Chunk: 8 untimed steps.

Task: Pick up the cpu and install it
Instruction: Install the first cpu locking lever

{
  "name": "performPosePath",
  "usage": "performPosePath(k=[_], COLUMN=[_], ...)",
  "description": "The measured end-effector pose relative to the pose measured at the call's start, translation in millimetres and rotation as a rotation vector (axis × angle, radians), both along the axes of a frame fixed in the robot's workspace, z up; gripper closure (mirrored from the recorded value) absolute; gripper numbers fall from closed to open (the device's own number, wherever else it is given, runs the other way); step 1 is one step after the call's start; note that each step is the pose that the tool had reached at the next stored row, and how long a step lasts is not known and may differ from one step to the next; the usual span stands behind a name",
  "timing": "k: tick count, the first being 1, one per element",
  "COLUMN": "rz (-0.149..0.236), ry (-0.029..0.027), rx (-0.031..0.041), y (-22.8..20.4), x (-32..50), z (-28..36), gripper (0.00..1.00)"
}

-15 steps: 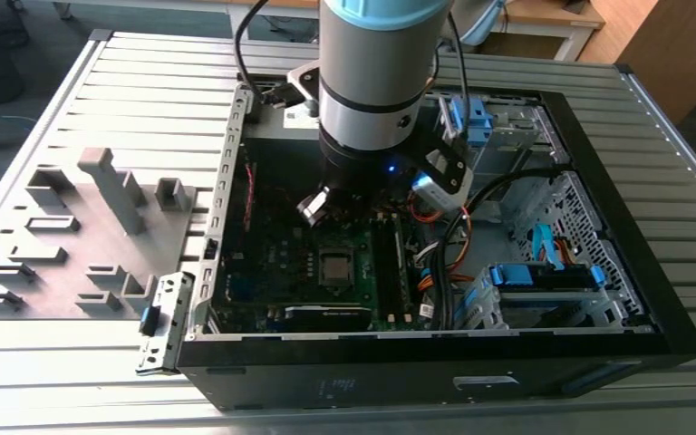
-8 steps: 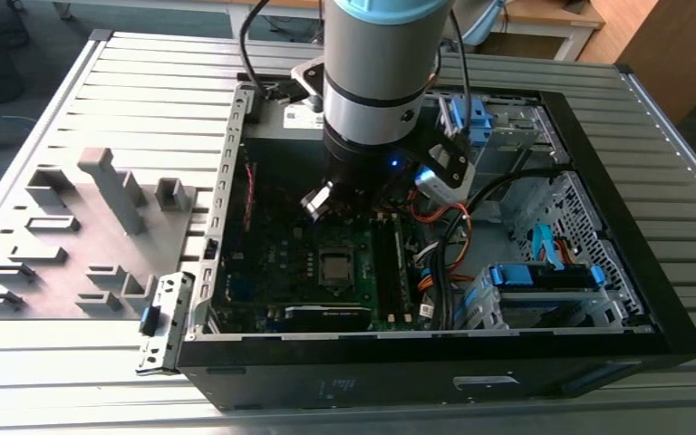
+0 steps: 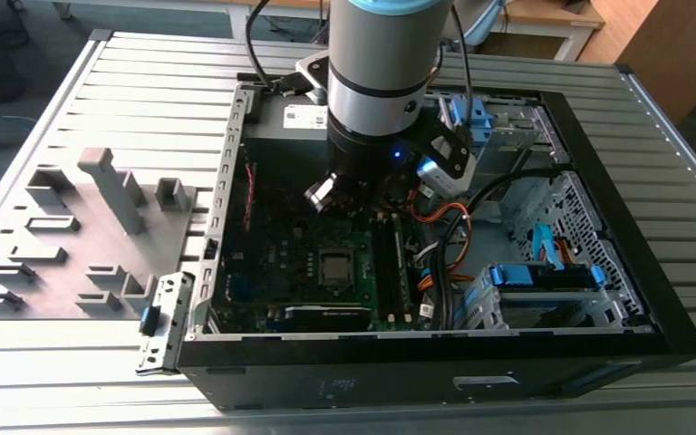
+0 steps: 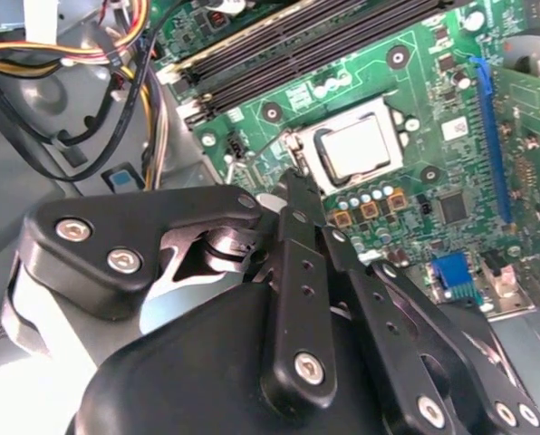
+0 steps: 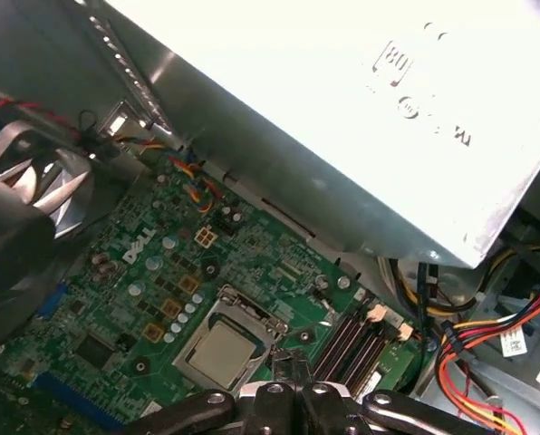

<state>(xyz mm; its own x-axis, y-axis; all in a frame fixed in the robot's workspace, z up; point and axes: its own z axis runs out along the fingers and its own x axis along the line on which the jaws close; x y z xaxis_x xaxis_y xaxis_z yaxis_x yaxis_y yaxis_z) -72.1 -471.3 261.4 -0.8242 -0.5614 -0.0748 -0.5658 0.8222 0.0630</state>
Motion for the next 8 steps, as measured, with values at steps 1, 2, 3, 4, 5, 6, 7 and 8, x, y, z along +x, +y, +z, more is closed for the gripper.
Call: performPosePath(k=[1, 2, 3, 4, 5, 6, 7, 8], rz=[0.0, 0.0, 0.0, 0.0, 0.0, 0.0, 0.0, 0.0], ry=[0.0, -0.0001, -0.0001, -0.0001, -0.0001, -0.0001, 0.0, 0.0], rx=[0.0001, 0.0001, 0.0002, 0.0002, 0.0002, 0.0002, 0.0002, 0.0003], y=[1.2, 2.4, 3.6, 4.6, 5.8, 6.9, 7.9, 8.9], x=[0.5, 0.8, 1.1, 1.5, 1.9, 2.3, 2.7, 3.0], z=[-0.1, -0.1, -0.1, -0.1, -0.1, -0.2, -0.1, -0.2], gripper=[0.89, 0.89, 0.89, 0.89, 0.89, 0.89, 0.89, 0.89])
